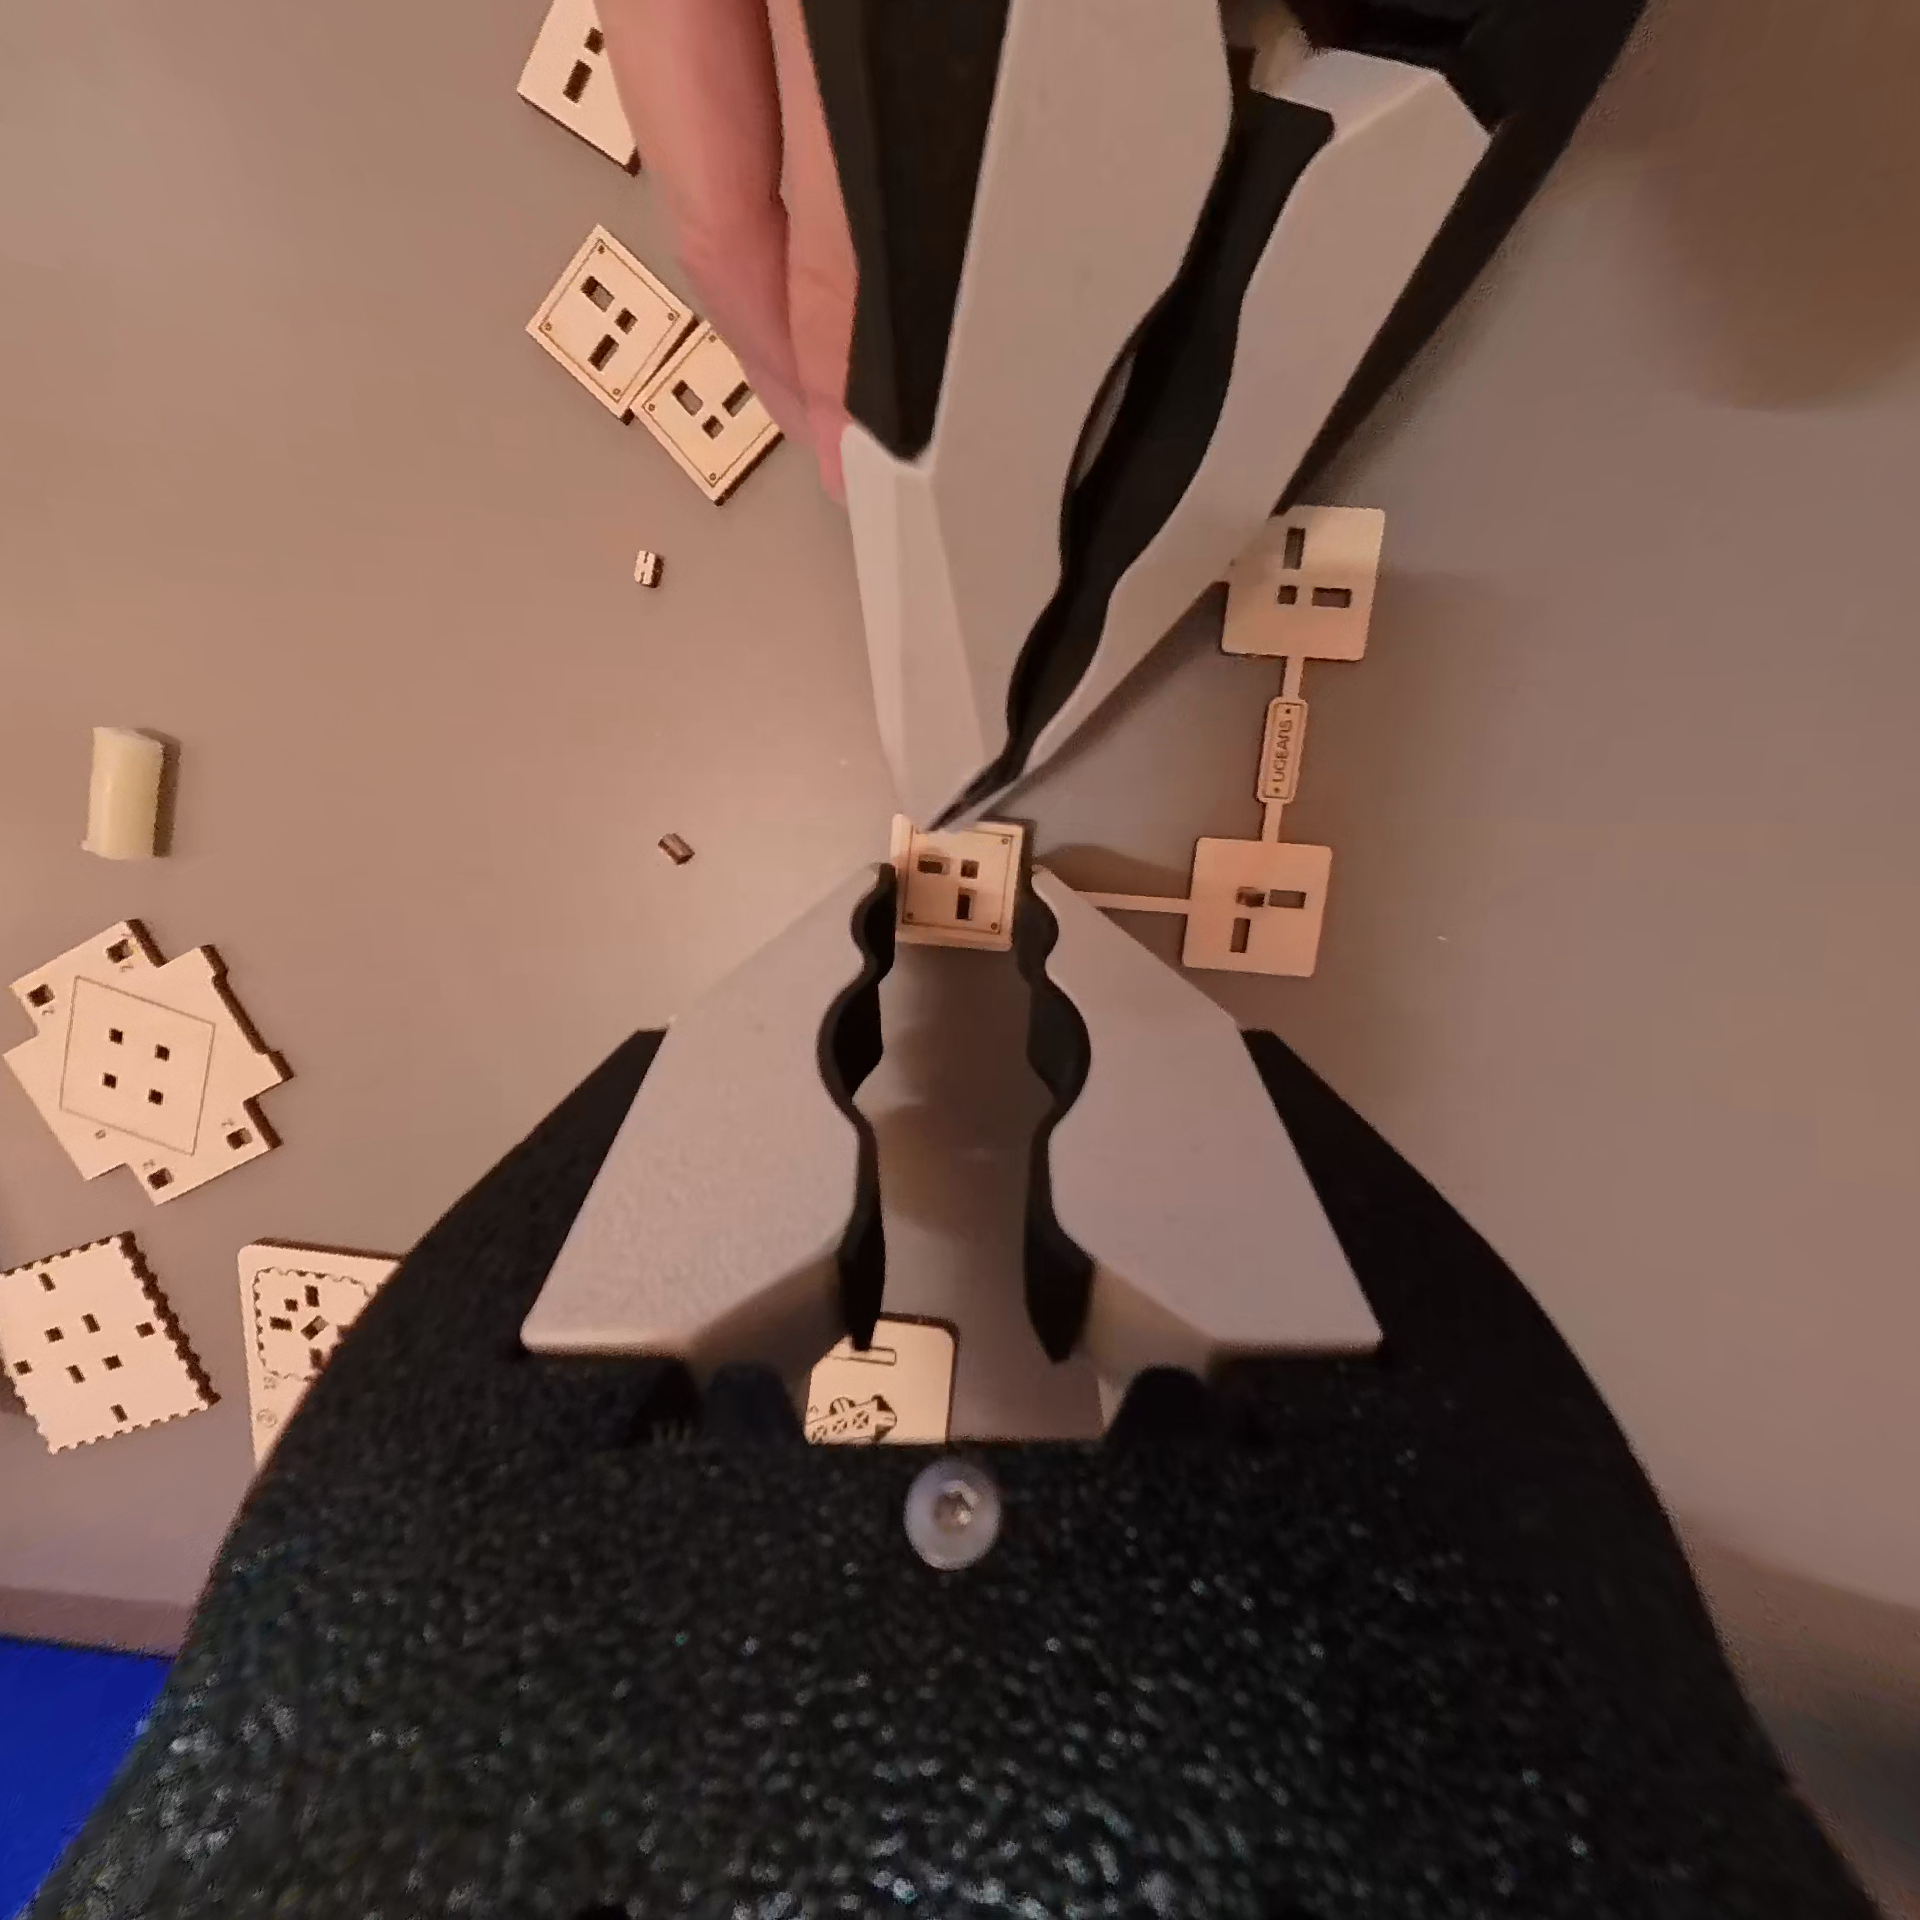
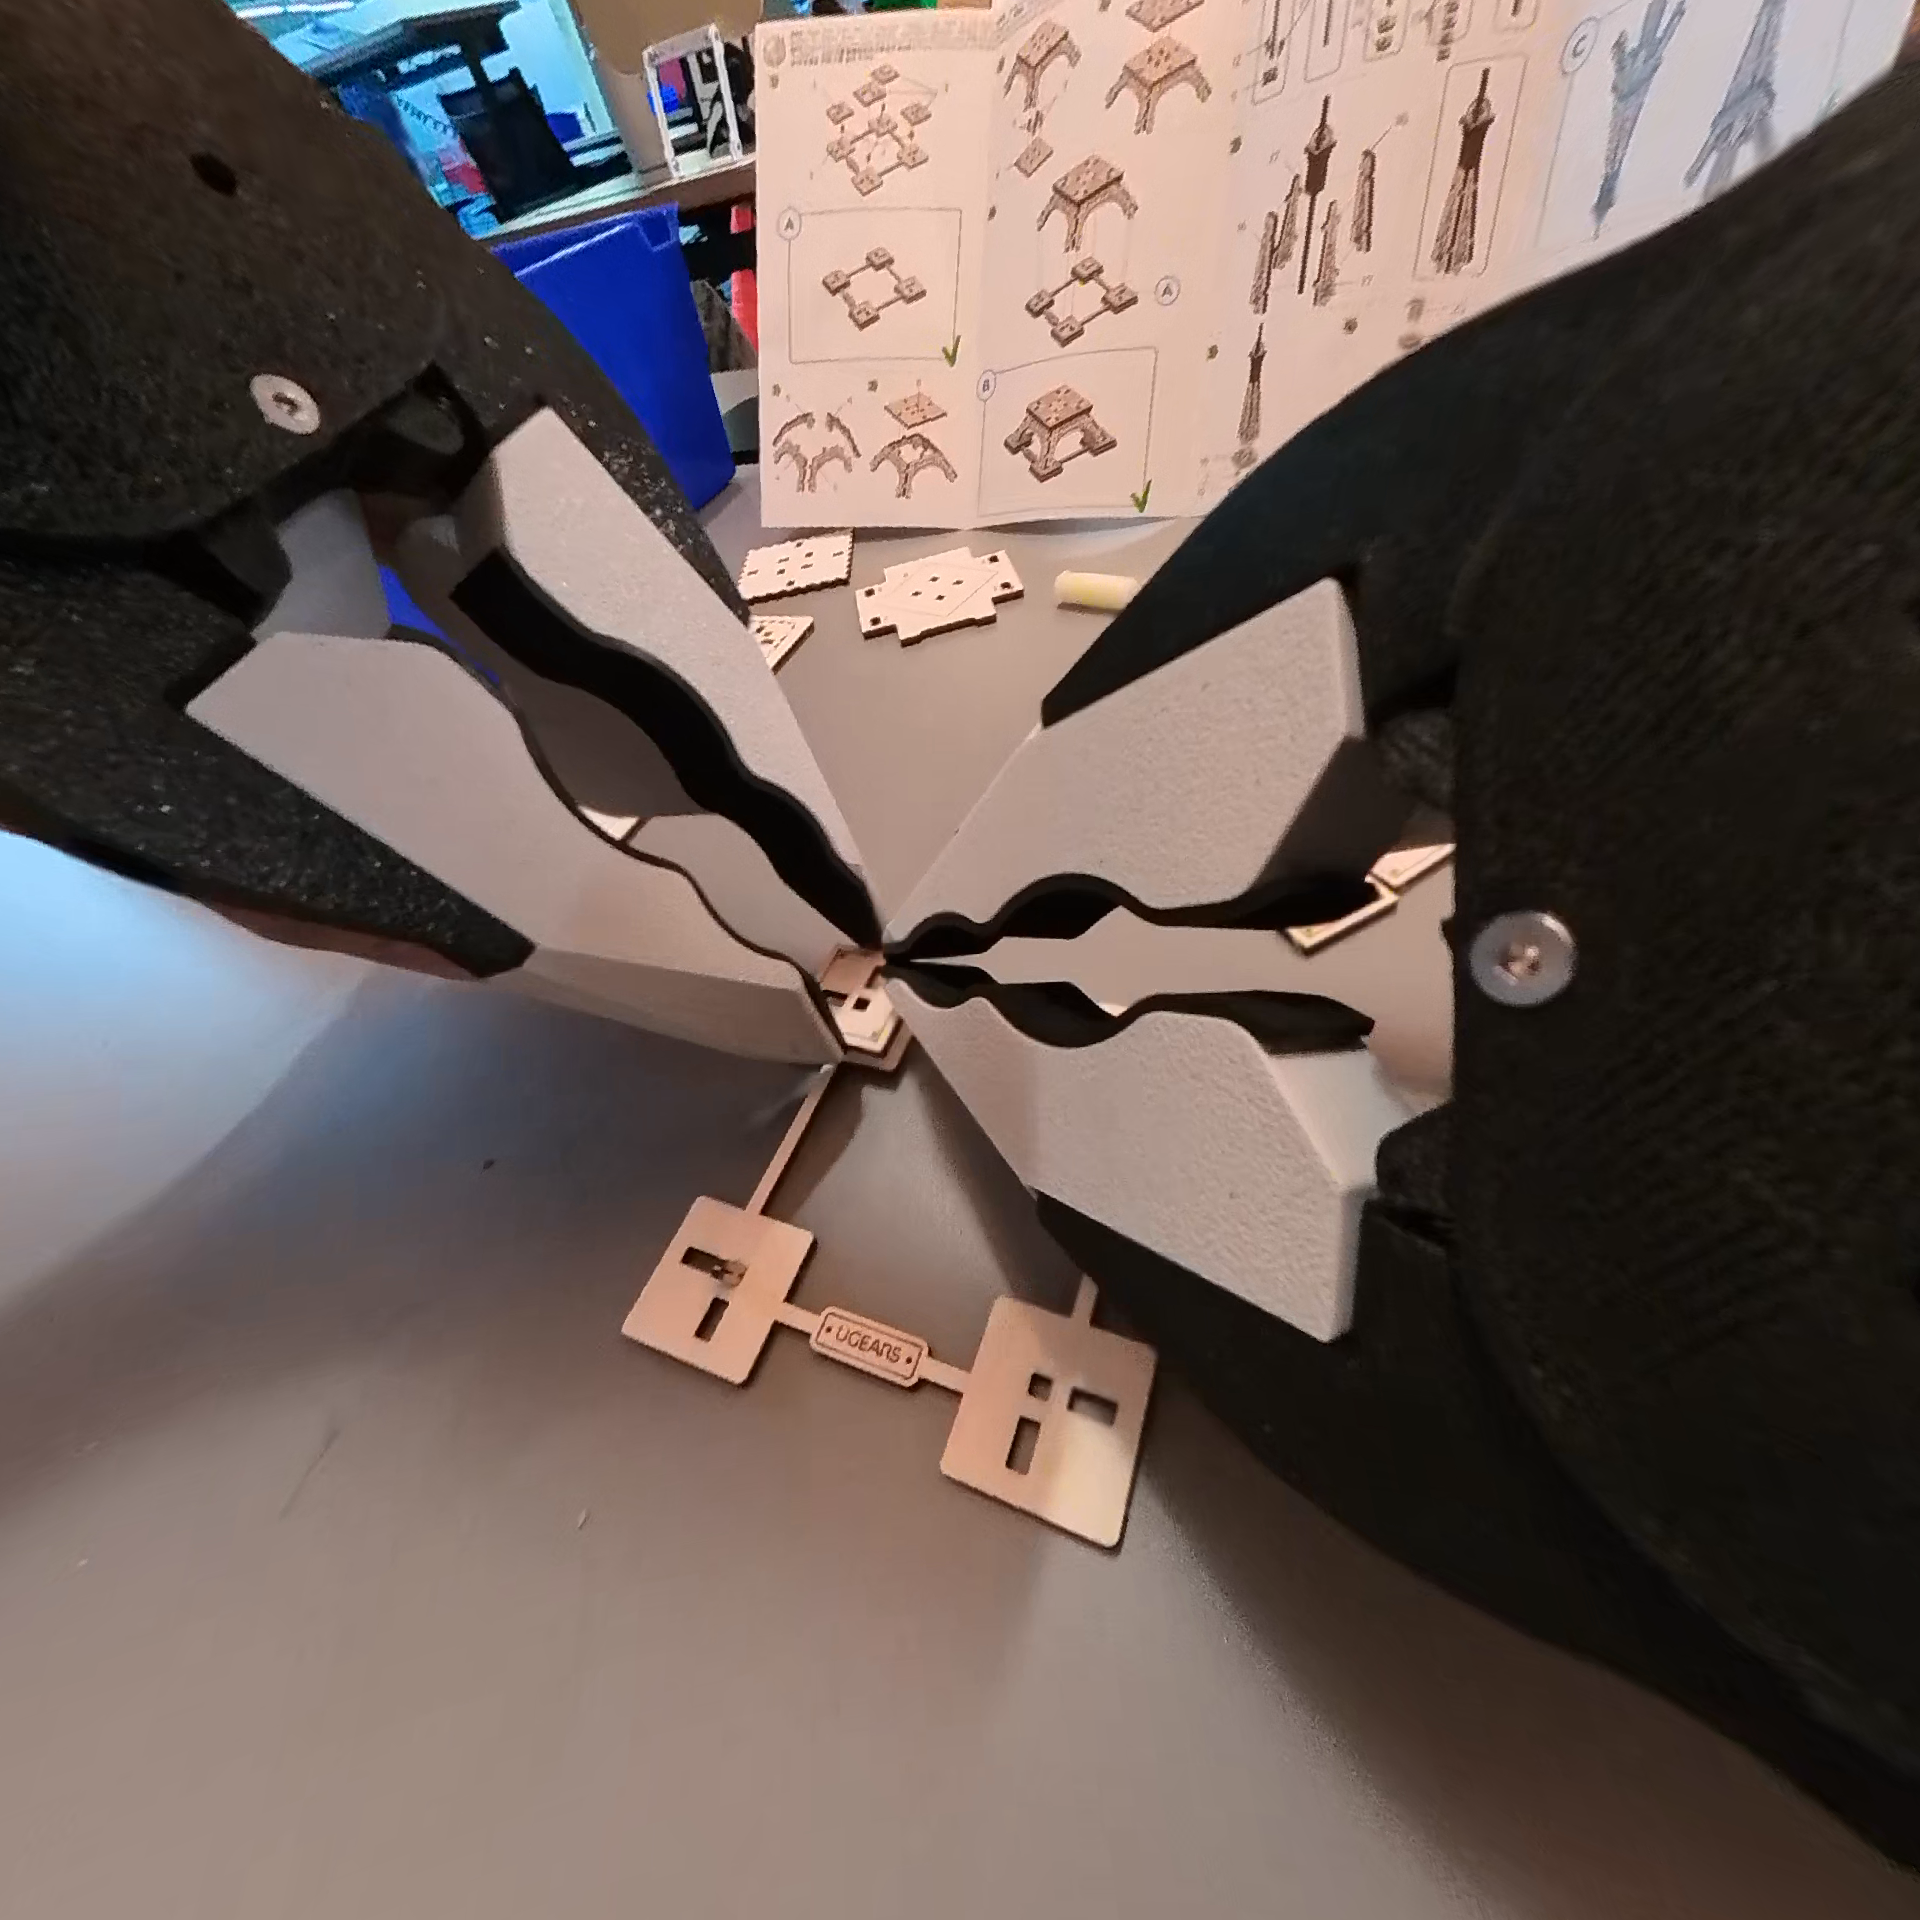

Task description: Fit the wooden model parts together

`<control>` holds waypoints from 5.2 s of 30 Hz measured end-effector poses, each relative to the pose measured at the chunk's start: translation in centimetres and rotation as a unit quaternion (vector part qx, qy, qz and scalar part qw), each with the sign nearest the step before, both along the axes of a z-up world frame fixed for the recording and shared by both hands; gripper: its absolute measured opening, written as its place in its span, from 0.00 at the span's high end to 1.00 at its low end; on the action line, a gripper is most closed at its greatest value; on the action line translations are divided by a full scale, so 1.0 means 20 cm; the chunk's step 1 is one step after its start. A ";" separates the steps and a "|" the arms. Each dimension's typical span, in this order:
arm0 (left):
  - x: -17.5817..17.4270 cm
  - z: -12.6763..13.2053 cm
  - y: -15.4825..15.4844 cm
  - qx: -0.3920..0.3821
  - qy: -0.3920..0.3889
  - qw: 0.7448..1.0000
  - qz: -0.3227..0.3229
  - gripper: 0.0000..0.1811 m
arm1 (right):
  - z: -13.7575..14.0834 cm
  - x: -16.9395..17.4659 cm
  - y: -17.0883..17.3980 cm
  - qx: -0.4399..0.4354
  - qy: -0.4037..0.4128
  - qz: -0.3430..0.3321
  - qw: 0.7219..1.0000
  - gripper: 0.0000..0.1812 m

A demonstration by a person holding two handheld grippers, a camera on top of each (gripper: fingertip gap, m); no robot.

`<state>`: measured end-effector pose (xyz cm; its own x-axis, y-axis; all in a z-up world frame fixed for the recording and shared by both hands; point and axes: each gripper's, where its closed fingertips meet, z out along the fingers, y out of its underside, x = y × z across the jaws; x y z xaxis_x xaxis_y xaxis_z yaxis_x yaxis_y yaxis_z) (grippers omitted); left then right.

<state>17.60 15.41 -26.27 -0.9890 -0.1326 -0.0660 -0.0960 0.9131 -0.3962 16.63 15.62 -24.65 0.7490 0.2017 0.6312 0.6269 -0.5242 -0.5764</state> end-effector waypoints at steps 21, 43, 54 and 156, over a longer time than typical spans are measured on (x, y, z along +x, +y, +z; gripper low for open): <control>0.00 0.00 0.00 0.006 0.001 1.000 -0.004 0.89 | -0.03 -0.01 0.01 -0.032 -0.050 0.013 0.998 1.00; 0.00 0.03 0.00 -0.070 0.059 0.996 0.016 0.88 | -0.04 0.00 0.00 -0.070 -0.109 0.020 0.991 1.00; 0.01 0.01 0.01 -0.062 0.033 0.997 0.016 0.89 | -0.05 -0.01 0.01 -0.073 -0.107 0.022 0.991 1.00; -0.01 -0.01 0.05 0.043 -0.057 0.997 0.023 0.89 | -0.11 0.00 0.08 -0.060 -0.077 0.010 0.995 1.00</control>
<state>17.37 16.36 -26.38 -0.9675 -0.1662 -0.1907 -0.0969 0.9400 -0.3273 16.58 17.23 -26.76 0.6400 0.2962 0.7090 0.7138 -0.5706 -0.4061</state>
